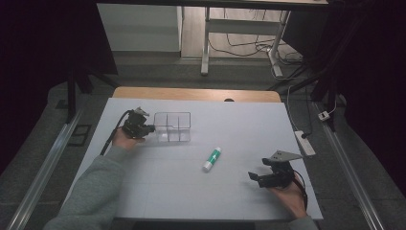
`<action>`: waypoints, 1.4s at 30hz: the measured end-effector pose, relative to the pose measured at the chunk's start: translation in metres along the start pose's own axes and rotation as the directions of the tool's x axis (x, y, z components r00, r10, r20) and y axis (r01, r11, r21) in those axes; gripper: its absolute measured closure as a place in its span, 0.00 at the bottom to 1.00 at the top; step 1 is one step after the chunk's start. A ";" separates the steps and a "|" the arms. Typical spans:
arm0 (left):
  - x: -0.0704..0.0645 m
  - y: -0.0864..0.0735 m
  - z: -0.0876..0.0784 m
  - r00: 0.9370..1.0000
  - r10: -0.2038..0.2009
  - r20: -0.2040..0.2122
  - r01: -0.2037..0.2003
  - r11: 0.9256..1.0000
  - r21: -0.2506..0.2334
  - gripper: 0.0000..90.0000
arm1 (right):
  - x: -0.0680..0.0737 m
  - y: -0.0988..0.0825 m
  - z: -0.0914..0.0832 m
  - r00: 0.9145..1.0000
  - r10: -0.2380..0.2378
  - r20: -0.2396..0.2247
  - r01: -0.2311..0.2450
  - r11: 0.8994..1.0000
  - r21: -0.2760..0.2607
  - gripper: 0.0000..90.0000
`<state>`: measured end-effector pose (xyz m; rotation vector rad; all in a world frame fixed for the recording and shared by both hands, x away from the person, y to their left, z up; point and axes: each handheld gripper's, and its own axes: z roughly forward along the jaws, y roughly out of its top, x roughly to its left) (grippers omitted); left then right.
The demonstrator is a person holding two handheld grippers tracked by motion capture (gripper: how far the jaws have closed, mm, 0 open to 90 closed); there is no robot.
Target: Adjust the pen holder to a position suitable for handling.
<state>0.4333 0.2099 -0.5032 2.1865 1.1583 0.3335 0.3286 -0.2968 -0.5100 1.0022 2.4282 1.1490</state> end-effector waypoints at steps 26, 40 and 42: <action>-0.026 0.022 0.020 0.998 0.038 0.057 -0.038 0.999 -0.002 0.98 | 0.000 0.000 0.000 1.000 -0.002 -0.004 0.002 1.000 0.004 0.17; -0.035 0.028 0.026 0.996 0.050 0.068 -0.050 0.999 -0.006 0.98 | 0.000 0.000 0.001 1.000 -0.002 -0.005 0.003 1.000 0.004 0.17; -0.037 0.030 0.027 0.996 0.054 0.070 -0.054 0.999 -0.003 0.98 | 0.000 0.000 0.001 1.000 -0.003 -0.005 0.003 1.000 0.005 0.17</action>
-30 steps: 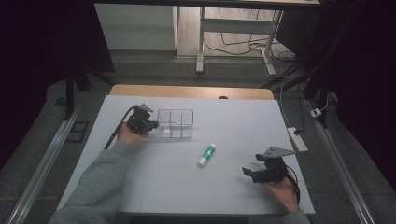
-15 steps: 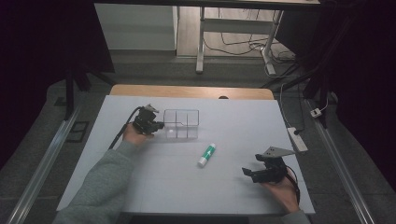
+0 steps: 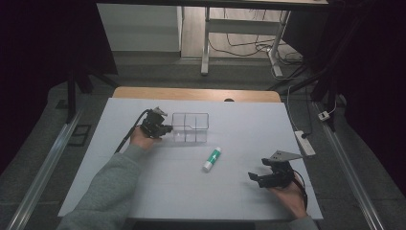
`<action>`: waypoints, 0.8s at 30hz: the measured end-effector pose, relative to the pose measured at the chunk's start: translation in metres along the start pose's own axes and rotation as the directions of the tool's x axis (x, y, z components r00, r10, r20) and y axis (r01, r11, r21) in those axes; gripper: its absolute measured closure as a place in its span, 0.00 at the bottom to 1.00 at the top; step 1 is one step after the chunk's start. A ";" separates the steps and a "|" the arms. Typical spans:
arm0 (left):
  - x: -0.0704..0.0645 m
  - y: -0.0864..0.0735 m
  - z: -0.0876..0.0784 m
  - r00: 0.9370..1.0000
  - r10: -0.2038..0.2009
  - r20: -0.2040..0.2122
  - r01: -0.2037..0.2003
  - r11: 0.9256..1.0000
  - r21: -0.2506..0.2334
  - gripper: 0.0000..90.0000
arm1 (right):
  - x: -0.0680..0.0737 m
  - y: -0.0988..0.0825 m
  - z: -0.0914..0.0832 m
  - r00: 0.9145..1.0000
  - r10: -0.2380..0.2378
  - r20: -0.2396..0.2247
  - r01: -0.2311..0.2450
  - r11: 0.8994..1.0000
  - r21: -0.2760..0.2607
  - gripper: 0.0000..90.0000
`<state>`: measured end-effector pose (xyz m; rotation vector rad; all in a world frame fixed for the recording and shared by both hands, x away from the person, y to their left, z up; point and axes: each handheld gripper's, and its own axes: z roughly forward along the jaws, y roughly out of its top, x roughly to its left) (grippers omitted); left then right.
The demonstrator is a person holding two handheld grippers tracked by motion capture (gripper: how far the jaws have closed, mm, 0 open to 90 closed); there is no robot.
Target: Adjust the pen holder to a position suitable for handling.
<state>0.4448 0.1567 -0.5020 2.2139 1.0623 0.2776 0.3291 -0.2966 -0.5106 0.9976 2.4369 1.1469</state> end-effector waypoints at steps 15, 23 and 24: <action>-0.011 0.012 0.010 1.000 0.018 0.021 -0.018 1.000 -0.008 0.98 | 0.000 0.000 0.000 1.000 0.001 -0.003 -0.001 1.000 0.000 0.17; -0.009 0.011 0.006 1.000 0.026 0.013 -0.026 0.999 -0.025 0.98 | 0.000 0.000 -0.001 1.000 0.003 -0.003 -0.003 1.000 0.001 0.17; -0.008 0.009 0.004 1.000 0.026 0.008 -0.026 0.999 -0.031 0.98 | 0.000 0.000 -0.001 1.000 0.002 -0.003 -0.002 1.000 -0.001 0.17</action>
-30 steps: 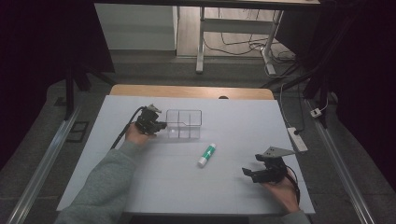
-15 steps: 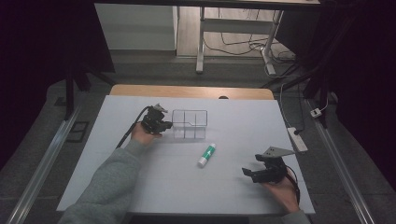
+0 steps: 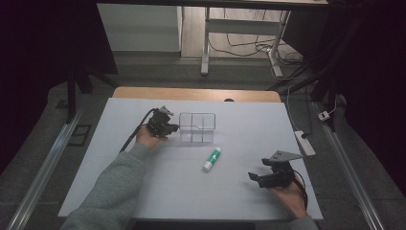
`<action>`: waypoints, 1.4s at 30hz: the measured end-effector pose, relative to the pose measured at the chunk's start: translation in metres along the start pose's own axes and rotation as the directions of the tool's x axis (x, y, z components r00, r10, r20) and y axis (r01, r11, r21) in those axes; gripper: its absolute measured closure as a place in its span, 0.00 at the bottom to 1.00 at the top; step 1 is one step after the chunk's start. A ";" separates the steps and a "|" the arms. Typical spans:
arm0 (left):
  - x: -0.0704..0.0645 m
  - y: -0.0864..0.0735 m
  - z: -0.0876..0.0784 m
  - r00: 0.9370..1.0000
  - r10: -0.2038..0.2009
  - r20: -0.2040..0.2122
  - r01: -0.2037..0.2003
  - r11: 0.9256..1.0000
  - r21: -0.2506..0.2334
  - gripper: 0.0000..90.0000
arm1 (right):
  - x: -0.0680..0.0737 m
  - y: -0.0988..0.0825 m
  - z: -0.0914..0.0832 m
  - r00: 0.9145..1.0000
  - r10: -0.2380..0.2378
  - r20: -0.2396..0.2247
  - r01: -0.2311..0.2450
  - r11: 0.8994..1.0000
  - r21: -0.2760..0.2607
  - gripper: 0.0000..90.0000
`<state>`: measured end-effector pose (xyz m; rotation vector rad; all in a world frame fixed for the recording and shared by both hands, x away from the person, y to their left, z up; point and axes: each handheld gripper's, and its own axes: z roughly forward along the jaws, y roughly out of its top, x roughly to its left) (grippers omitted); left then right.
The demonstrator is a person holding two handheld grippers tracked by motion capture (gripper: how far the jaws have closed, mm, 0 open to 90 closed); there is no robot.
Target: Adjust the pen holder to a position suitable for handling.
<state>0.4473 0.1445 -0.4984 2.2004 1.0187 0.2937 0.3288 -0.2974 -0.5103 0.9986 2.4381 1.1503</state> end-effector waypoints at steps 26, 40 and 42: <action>-0.027 -0.096 -0.088 0.999 -0.009 0.046 0.014 0.992 -0.122 0.47 | 0.000 0.002 -0.001 1.000 -0.014 -0.021 0.013 0.999 -0.031 0.17; -0.043 -0.136 -0.103 0.999 0.008 0.044 -0.004 0.995 -0.100 0.37 | 0.003 0.002 -0.002 0.997 -0.055 -0.054 0.054 0.998 -0.020 0.19; -0.043 -0.141 -0.103 0.999 0.005 0.037 -0.001 0.995 -0.095 0.36 | 0.004 0.002 -0.001 0.997 -0.056 -0.057 0.055 0.998 -0.019 0.19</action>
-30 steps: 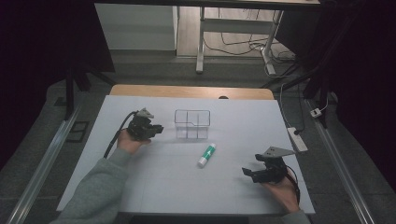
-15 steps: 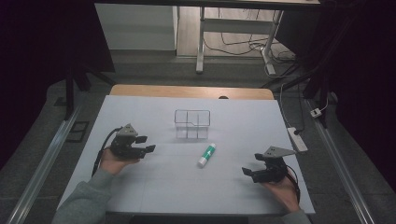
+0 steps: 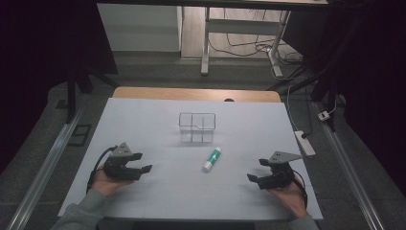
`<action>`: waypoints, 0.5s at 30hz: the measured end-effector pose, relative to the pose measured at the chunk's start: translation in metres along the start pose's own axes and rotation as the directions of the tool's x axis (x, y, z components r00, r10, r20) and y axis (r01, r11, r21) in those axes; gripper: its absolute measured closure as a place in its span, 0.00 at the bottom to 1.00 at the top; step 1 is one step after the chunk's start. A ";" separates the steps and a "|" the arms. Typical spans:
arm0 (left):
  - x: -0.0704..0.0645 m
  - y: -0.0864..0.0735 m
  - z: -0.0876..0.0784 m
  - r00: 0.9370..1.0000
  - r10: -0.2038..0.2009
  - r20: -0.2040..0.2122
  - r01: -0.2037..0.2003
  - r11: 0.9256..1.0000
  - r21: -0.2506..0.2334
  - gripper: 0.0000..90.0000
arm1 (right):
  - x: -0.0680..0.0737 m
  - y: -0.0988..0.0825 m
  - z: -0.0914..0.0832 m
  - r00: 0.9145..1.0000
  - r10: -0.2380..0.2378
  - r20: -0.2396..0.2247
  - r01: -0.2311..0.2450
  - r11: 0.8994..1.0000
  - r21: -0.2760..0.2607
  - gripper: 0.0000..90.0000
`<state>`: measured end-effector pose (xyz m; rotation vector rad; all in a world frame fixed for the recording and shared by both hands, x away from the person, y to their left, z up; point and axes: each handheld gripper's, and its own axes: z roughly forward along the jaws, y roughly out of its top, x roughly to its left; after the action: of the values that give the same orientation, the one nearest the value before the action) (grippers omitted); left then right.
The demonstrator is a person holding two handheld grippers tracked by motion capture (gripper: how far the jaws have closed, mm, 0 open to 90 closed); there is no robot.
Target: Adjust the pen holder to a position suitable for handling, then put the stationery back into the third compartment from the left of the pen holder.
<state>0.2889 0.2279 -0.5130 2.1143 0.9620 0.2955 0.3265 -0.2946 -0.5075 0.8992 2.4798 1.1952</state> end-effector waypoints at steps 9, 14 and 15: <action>0.006 -0.007 -0.003 1.000 -0.020 -0.007 0.020 1.000 0.009 0.35 | 0.000 0.001 0.000 1.000 -0.010 -0.001 0.010 1.000 0.003 0.20; 0.006 -0.009 -0.005 1.000 -0.023 -0.011 0.023 1.000 0.012 0.35 | 0.001 0.003 0.000 1.000 -0.025 -0.005 0.025 1.000 0.002 0.19; 0.006 -0.009 -0.004 1.000 -0.023 -0.010 0.023 1.000 0.013 0.34 | 0.002 0.007 0.000 0.999 -0.035 -0.012 0.035 0.999 -0.002 0.19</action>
<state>0.2862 0.2386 -0.5173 2.1139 0.9964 0.2891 0.3275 -0.2900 -0.5022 0.8476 2.4928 1.1943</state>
